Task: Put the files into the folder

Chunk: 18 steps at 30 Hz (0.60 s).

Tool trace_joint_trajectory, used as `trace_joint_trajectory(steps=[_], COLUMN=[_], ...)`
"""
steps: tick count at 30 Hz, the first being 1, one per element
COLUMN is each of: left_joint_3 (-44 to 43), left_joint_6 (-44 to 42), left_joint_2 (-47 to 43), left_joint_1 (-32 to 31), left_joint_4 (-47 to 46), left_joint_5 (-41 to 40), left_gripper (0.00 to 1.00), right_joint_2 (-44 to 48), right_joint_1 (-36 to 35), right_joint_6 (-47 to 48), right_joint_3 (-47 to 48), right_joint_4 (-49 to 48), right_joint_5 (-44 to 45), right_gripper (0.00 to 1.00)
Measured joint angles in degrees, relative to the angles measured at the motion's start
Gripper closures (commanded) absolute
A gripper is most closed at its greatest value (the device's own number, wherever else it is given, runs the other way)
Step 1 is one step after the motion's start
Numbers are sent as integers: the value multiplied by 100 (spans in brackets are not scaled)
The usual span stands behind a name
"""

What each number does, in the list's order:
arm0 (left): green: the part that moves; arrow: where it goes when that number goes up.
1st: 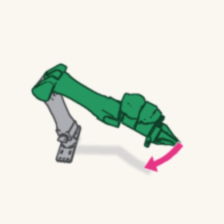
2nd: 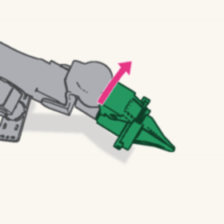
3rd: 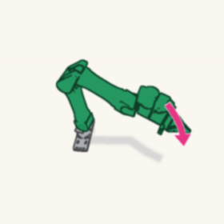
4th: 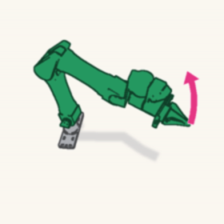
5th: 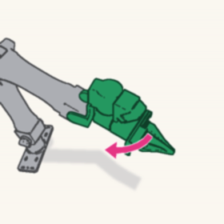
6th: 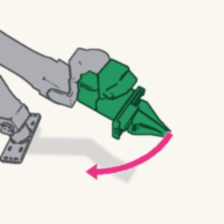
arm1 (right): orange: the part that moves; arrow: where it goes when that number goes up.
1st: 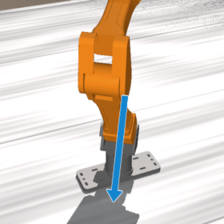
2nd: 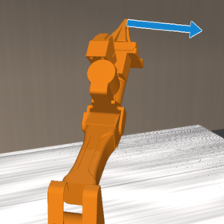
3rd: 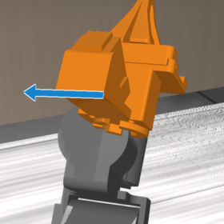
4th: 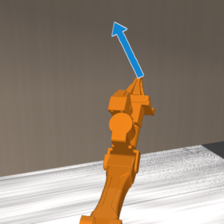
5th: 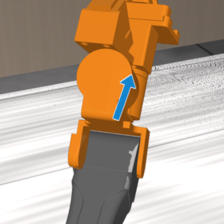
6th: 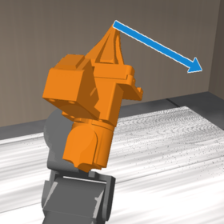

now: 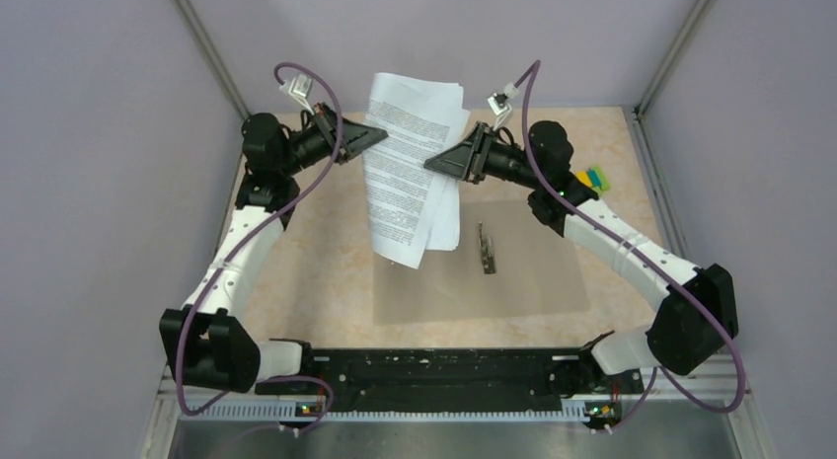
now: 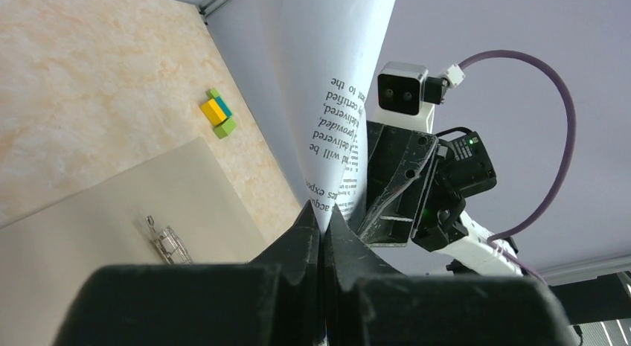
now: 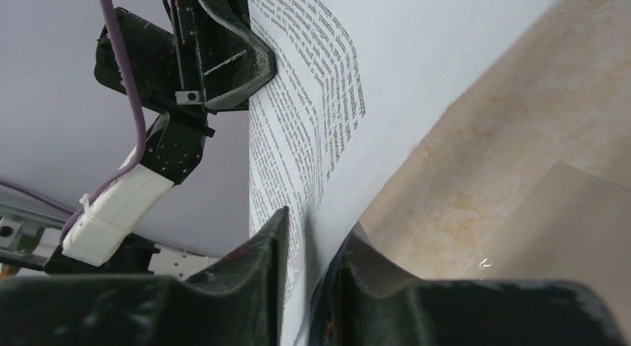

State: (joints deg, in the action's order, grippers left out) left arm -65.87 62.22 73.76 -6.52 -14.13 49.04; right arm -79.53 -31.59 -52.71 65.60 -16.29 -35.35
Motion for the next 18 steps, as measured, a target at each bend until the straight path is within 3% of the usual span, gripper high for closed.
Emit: trace_joint_trajectory(steps=[2, 5, 7, 12, 18], left_joint_3=[9, 24, 31, 4, -63], left_joint_6=[-87, -341, -610, -1370, -1825], left_joint_2=[26, 50, 55, 151, 754], left_joint_1=[-57, -151, -238, -750, -1908], left_joint_4=[35, 291, 664, 2026, 3029], left_joint_5=[-9, -114, -352, -1624, -3512], left_gripper=[76, 45, 37, 34, 35], right_joint_2=[0, 0, 2, 120, 686], right_joint_1=[0, -2, 0, 0, 0], right_joint_6=[52, 398, 745, 1650, 2127], right_joint_3=[0, 94, 219, 501, 501], right_joint_4=[66, 739, 1401, 3165, 4494], right_joint_5=[52, 450, 914, 2605, 4151], right_gripper=[98, 100, 100, 100, 100])
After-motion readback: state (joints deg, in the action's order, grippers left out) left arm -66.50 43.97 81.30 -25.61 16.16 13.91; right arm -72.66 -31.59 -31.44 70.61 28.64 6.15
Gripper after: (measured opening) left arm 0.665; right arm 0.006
